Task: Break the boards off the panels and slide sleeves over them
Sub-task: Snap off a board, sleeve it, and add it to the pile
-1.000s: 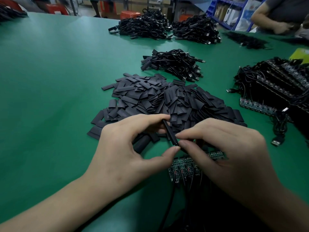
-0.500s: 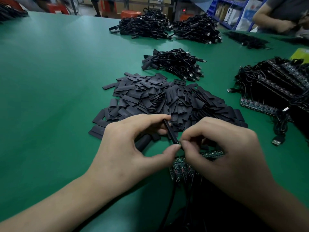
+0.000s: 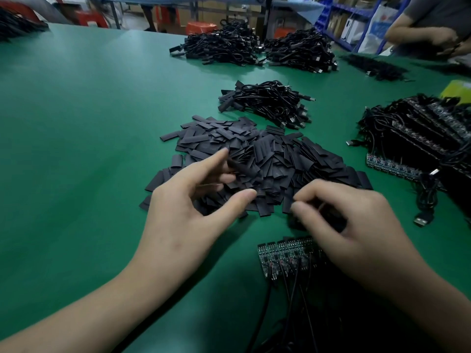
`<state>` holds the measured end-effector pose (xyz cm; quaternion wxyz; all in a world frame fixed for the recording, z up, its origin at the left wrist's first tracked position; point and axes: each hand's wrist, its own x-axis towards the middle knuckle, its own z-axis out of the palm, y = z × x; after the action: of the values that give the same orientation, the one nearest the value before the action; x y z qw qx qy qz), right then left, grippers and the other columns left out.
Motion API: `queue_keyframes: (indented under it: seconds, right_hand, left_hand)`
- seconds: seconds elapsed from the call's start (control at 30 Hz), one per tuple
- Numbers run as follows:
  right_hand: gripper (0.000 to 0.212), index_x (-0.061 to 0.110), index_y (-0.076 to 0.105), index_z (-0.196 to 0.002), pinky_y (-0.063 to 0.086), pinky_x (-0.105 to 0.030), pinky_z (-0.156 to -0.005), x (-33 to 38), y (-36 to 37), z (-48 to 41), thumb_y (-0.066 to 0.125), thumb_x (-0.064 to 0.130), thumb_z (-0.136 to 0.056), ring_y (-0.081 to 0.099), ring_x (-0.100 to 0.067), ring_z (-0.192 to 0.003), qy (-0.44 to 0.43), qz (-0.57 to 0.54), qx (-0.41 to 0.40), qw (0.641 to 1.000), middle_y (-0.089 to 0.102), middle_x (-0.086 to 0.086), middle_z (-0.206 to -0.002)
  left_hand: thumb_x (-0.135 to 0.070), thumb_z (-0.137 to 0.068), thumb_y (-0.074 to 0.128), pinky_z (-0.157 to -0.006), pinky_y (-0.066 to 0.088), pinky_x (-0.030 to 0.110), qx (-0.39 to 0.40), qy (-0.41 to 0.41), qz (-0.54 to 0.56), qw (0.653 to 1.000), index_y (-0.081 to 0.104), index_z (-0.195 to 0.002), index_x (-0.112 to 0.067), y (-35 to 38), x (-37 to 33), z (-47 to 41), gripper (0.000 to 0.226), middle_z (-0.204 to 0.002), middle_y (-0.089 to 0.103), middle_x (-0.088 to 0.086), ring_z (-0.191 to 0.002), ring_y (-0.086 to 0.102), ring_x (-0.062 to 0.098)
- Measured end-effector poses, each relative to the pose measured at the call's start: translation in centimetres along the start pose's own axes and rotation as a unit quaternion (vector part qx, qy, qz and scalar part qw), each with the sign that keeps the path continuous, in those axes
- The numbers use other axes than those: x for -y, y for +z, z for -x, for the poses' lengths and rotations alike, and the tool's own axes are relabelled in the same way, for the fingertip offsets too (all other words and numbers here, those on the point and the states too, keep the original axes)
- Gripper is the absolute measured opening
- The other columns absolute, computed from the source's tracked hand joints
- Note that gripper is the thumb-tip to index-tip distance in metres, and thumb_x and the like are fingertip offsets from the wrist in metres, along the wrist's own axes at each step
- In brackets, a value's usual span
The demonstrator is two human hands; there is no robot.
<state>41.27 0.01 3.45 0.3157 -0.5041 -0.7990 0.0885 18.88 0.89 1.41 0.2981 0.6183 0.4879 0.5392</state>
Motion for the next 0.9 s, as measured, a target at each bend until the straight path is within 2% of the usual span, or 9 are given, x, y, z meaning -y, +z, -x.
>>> queue_keyframes:
  seconds: [0.1,0.2,0.33,0.47,0.57,0.67,0.73,0.83,0.9]
  right_hand:
    - [0.016,0.029,0.063,-0.086,0.054,-0.030,-0.061,-0.5,-0.4,0.0,0.060,0.033,-0.101,0.069,-0.006,-0.065,0.090,-0.110,-0.060,0.988,0.069,0.007,-0.073]
    - [0.015,0.026,0.063,-0.090,0.058,-0.051,-0.068,-0.7,-0.9,-0.2,0.055,0.032,-0.101,0.071,-0.015,-0.059,0.136,-0.141,-0.067,0.978,0.069,-0.003,-0.064]
    - [0.016,0.026,0.066,-0.094,0.052,-0.041,-0.065,-1.4,-1.4,-0.8,0.055,0.034,-0.102,0.063,-0.020,-0.052,0.146,-0.129,-0.063,0.979,0.064,-0.007,-0.064]
    - [0.017,0.028,0.070,-0.093,0.043,-0.022,-0.049,-2.8,-2.8,-2.6,0.057,0.036,-0.100,0.056,-0.012,-0.049,0.163,-0.117,-0.057,0.978,0.066,-0.002,-0.067]
    - [0.021,0.031,0.072,-0.092,0.042,-0.023,-0.049,-4.2,-3.9,-5.2,0.056,0.039,-0.102,0.054,-0.006,-0.051,0.182,-0.122,-0.039,0.975,0.069,0.007,-0.070]
    - [0.015,0.025,0.072,-0.096,0.042,-0.027,-0.053,-5.6,-4.6,-9.2,0.059,0.031,-0.102,0.053,-0.008,-0.056,0.195,-0.128,-0.011,0.972,0.071,0.005,-0.076]
    - [0.010,0.023,0.070,-0.101,0.042,-0.029,-0.058,-6.5,-4.4,-12.5,0.060,0.023,-0.100,0.053,-0.011,-0.062,0.189,-0.089,0.013,0.978,0.071,0.003,-0.084]
    - [0.007,0.028,0.068,-0.102,0.045,-0.025,-0.063,-7.0,-3.4,-17.5,0.062,0.023,-0.100,0.060,-0.008,-0.072,0.139,0.000,0.035,0.990,0.068,0.006,-0.092]
    - [0.012,0.025,0.069,-0.112,0.048,-0.022,-0.070,-7.0,-2.6,-20.9,0.064,0.024,-0.100,0.063,-0.012,-0.079,0.101,0.048,0.045,0.993,0.068,0.003,-0.100]
  left_hand:
    - [-0.055,-0.078,0.074,-0.086,0.051,0.021,0.040,0.049,-0.094,0.994,0.058,-0.137,-0.028,-0.1,-0.2,0.2,0.068,-0.115,0.067,-0.017,-0.102,0.064,0.008]
    - [-0.070,-0.083,0.059,-0.085,0.050,0.032,0.132,0.127,-0.240,0.953,0.072,-0.111,-0.036,0.2,-0.7,1.0,0.046,-0.099,0.060,-0.021,-0.096,0.057,0.004]
    - [-0.088,-0.081,0.040,-0.079,0.047,0.031,0.217,0.162,-0.339,0.901,0.072,-0.103,-0.041,0.6,-1.1,1.9,0.061,-0.092,0.051,-0.022,-0.091,0.049,0.005]
    - [-0.087,-0.079,0.041,-0.085,0.047,0.027,0.245,0.132,-0.307,0.910,0.065,-0.103,-0.043,0.5,-1.0,1.9,0.056,-0.098,0.050,-0.024,-0.098,0.048,0.001]
    - [-0.085,-0.073,0.052,-0.084,0.044,0.014,0.253,0.074,-0.240,0.934,0.059,-0.101,-0.044,0.5,-0.9,1.8,0.049,-0.098,0.052,-0.024,-0.099,0.052,-0.004]
    - [-0.071,-0.071,0.071,-0.068,0.040,0.007,0.247,-0.005,-0.124,0.961,0.062,-0.097,-0.044,0.7,-1.3,1.8,0.039,-0.085,0.063,-0.017,-0.079,0.060,-0.006]
    - [-0.056,-0.075,0.080,-0.060,0.038,0.005,0.252,-0.026,-0.067,0.965,0.065,-0.097,-0.042,0.8,-1.5,1.9,0.030,-0.078,0.066,-0.012,-0.061,0.056,-0.007]
    - [-0.043,-0.079,0.082,-0.052,0.040,0.020,0.247,-0.046,-0.005,0.968,0.071,-0.098,-0.037,0.7,-1.7,1.7,0.023,-0.081,0.067,-0.005,-0.056,0.050,-0.001]
    - [-0.039,-0.080,0.083,-0.058,0.045,0.033,0.249,-0.075,0.025,0.965,0.073,-0.098,-0.038,0.6,-1.7,1.6,0.021,-0.083,0.066,-0.001,-0.064,0.053,0.012]
